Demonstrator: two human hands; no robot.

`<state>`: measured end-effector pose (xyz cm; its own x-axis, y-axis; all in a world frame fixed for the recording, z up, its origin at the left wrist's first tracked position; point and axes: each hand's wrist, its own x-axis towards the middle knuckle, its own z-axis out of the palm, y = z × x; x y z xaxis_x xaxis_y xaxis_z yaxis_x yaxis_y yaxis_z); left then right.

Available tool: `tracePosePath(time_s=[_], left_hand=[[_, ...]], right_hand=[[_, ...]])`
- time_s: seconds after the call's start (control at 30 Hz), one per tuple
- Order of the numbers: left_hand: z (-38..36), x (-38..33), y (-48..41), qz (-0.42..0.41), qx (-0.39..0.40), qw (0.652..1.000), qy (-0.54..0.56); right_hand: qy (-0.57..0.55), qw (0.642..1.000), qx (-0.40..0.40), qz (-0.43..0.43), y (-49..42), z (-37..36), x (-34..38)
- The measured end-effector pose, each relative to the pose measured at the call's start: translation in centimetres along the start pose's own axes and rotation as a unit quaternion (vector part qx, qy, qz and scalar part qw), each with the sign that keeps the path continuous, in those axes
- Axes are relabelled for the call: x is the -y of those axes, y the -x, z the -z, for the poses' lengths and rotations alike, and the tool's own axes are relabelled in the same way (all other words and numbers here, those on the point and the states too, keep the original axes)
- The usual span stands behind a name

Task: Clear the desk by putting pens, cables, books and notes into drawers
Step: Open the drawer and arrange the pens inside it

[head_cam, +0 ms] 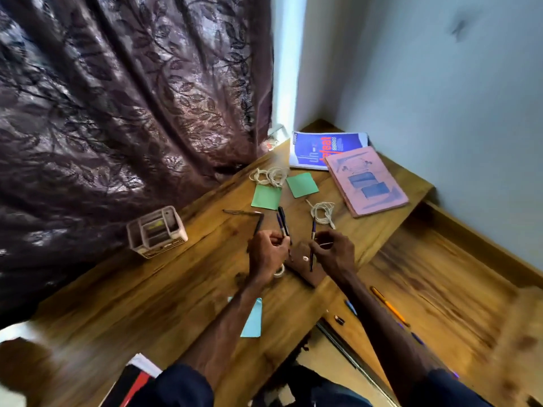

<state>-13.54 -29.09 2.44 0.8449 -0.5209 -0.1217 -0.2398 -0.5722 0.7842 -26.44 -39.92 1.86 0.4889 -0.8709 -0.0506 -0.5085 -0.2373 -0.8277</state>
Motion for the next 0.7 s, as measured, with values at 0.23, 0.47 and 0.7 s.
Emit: tracePosePath(time_s=[0.23,0.47,0.7], left_hand=[[-6.8,-3.6,6.9,-0.048,0.110,0.993,0.013],[-13.5,-4.9,12.1,-0.037,0.200,0.979,0.008],[-21.1,-6.1,14.7,0.122,0.251,0.958,0.069]], right_hand=[[0.034,0.995,-0.059,-0.070,5.3,7.7,-6.3],[0.030,0.991,-0.073,-0.107,7.2,12.2,-11.6],[0.046,0.983,-0.032,-0.173,7.0,16.7,-18.3]])
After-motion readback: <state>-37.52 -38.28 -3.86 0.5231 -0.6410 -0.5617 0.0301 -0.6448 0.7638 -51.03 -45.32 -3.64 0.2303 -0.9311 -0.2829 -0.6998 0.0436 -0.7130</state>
